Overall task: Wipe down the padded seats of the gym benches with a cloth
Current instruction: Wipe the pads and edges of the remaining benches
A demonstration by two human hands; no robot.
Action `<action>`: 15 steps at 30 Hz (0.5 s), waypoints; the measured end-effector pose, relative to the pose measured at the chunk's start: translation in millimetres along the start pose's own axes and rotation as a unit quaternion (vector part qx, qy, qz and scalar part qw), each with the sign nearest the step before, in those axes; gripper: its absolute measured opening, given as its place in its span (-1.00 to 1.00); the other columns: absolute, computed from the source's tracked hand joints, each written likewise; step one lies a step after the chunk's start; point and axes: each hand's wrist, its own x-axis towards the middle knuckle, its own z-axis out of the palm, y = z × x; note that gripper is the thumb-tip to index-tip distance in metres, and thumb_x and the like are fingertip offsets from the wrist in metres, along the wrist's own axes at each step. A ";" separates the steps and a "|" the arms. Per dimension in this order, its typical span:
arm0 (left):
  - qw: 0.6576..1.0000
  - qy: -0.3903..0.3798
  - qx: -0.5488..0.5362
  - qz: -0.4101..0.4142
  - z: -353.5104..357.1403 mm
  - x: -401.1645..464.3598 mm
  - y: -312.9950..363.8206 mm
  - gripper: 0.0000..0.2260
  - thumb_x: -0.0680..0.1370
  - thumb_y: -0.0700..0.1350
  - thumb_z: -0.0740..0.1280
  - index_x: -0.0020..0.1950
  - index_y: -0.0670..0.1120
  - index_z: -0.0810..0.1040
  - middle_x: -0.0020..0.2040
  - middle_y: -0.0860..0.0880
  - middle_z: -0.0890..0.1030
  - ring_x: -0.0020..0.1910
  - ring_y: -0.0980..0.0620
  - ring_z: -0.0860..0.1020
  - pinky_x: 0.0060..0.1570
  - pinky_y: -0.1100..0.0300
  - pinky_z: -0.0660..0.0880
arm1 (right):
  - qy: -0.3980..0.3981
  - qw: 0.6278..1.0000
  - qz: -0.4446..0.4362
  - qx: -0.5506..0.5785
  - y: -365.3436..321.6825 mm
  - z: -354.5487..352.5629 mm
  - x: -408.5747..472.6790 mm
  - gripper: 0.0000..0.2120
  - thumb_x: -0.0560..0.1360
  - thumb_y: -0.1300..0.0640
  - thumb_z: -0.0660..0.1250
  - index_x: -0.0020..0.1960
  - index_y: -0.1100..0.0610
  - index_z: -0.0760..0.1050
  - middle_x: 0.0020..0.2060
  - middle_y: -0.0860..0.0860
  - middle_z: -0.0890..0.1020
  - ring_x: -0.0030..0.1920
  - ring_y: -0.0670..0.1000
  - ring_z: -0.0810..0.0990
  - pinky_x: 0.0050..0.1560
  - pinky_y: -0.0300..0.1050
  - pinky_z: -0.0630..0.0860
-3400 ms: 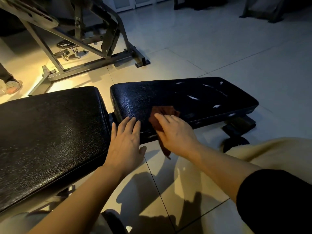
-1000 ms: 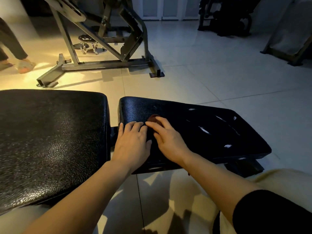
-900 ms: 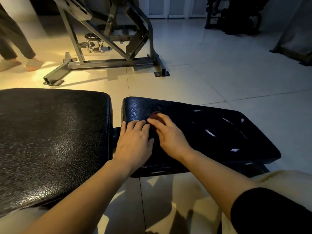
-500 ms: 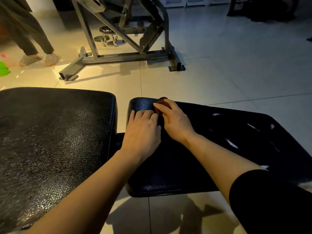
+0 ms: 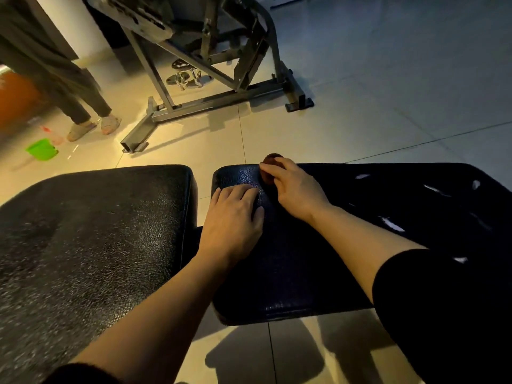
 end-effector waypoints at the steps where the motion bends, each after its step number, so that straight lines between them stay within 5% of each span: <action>1: 1.000 0.001 0.000 0.001 0.2 0.0 0.1 -0.63 0.61 -0.01 0.19 0.39 -0.08 0.43 0.38 -0.02 0.45 0.39 -0.01 0.33 0.47 0.01 0.11 | 0.003 1.000 0.007 -0.001 6.1 -3.2 -2.5 -0.57 0.64 0.16 0.11 0.47 -0.11 0.31 0.50 -0.04 0.24 0.45 0.07 0.28 0.41 0.02 0.31; 11: 1.000 -0.002 0.004 -0.007 1.0 -1.0 0.6 -0.62 0.62 0.00 0.18 0.42 -0.08 0.41 0.41 -0.03 0.42 0.39 -0.02 0.31 0.45 0.00 0.14 | 0.059 0.987 0.150 0.012 49.1 -23.1 -18.6 -0.50 0.57 0.25 0.14 0.48 -0.03 0.32 0.52 0.04 0.20 0.46 0.14 0.26 0.43 0.00 0.27; 15: 1.000 -0.002 0.009 -0.006 0.9 -0.6 2.1 -0.61 0.62 0.00 0.18 0.42 -0.08 0.40 0.41 -0.04 0.42 0.40 -0.02 0.30 0.46 0.01 0.14 | 0.027 0.995 0.095 0.026 6.4 -10.8 -12.8 -0.49 0.56 0.22 0.21 0.48 -0.05 0.32 0.53 0.04 0.18 0.47 0.16 0.25 0.44 0.00 0.27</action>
